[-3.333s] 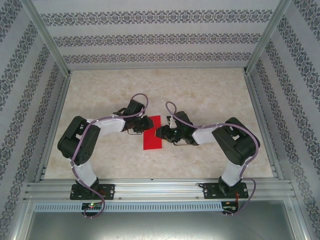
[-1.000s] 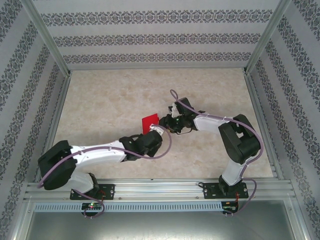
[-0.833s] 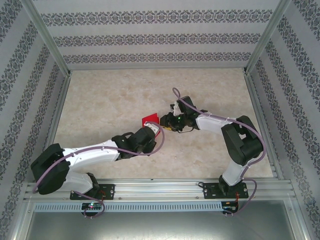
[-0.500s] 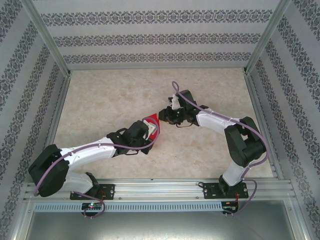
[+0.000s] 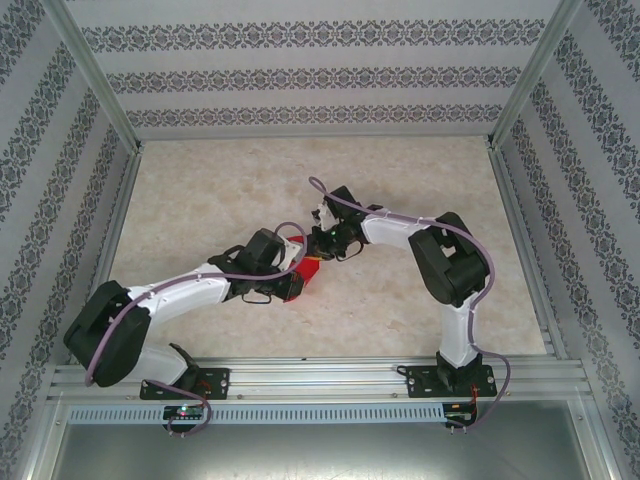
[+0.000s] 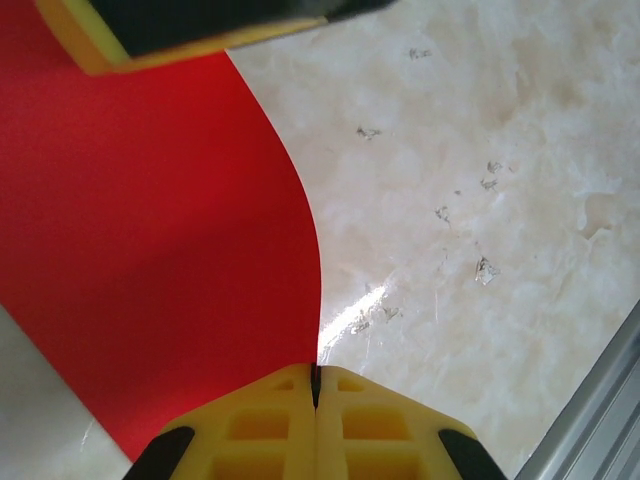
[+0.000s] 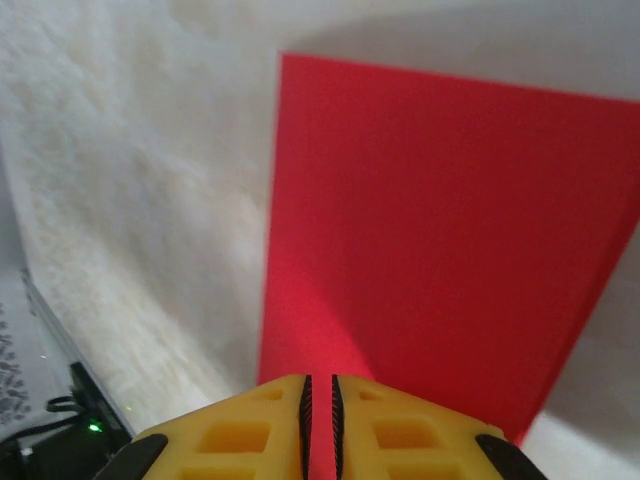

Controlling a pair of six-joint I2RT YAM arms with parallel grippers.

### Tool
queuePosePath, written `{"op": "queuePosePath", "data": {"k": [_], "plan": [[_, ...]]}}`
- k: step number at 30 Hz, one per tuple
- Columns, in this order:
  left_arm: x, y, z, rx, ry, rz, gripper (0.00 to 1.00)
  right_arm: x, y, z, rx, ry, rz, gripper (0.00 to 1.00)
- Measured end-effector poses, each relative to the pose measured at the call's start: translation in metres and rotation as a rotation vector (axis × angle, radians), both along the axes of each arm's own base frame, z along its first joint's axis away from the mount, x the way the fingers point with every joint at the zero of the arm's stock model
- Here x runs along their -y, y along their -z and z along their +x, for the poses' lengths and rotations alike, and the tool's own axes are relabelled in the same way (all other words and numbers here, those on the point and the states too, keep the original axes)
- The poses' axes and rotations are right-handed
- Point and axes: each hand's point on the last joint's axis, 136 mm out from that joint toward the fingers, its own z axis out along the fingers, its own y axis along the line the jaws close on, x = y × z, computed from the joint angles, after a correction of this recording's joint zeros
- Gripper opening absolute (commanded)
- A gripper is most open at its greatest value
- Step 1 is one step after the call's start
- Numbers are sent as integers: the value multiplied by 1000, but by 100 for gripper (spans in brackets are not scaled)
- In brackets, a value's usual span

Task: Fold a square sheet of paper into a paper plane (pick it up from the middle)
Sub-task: Third fold the triangle at the center of the table.

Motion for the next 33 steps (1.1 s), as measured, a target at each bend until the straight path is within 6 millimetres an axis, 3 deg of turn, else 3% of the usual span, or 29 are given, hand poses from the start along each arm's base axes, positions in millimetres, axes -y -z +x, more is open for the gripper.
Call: {"op": "queuePosePath", "data": {"k": [5,10,15,22,29,33], "plan": [[-10,8,8,-52,-44,-10,0,8,19,-3,-17,-30,-73,17],[-16,15,14,-79,-79,0,0,12,19,-6,1,-66,-122,17],[-18,9,28,-57,-107,18,0,12,17,-7,19,-93,-143,18],[-13,7,47,-41,-109,43,0,7,3,1,41,-106,-136,20],[-14,13,38,-83,-85,53,0,-5,-22,22,110,-103,-99,20],[-15,15,35,-93,-75,60,0,-7,-19,33,119,-99,-107,20]]}}
